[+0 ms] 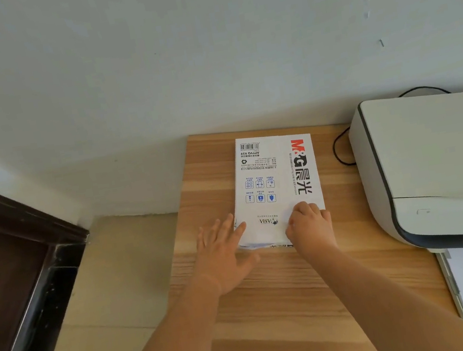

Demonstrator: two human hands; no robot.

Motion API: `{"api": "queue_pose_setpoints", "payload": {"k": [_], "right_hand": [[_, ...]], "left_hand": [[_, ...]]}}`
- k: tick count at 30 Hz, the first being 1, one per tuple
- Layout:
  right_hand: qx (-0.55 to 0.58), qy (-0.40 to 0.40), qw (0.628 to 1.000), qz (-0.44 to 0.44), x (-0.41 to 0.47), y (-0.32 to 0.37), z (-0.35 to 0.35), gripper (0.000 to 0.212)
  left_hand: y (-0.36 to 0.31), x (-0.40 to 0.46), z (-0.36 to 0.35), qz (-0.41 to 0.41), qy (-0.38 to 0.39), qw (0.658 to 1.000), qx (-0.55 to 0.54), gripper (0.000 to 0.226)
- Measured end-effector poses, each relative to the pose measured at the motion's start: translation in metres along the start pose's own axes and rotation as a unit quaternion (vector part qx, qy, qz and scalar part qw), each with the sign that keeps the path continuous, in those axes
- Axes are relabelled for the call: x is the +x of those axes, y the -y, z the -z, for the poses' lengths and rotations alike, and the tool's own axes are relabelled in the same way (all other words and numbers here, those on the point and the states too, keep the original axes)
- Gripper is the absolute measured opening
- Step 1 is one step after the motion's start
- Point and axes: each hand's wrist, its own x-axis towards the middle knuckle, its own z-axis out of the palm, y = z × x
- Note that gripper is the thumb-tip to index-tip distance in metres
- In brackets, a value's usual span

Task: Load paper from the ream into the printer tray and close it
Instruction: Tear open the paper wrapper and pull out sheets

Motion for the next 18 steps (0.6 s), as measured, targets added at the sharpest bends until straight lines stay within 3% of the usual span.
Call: {"api": "queue_pose_setpoints", "payload": {"k": [5, 10, 16, 18], "right_hand": [[0.017, -0.002, 1.000, 0.002, 0.003, 0.001, -0.005, 0.025], [0.028, 0.007, 0.996, 0.082, -0.011, -0.006, -0.009, 0.026], [0.048, -0.041, 0.990, 0.123, -0.031, -0.008, -0.014, 0.008], [0.051, -0.058, 0.987, 0.140, -0.037, -0.009, -0.017, 0.012]], "left_hand": [[0.002, -0.003, -0.002, -0.007, 0.004, 1.000, 0.007, 0.078], [-0.002, 0.000, -0.001, -0.015, 0.002, 1.000, -0.001, 0.078], [-0.012, 0.007, 0.002, -0.024, -0.006, 1.000, 0.008, 0.081], [-0.016, 0.010, 0.003, -0.023, -0.008, 1.000, 0.006, 0.080]]}}
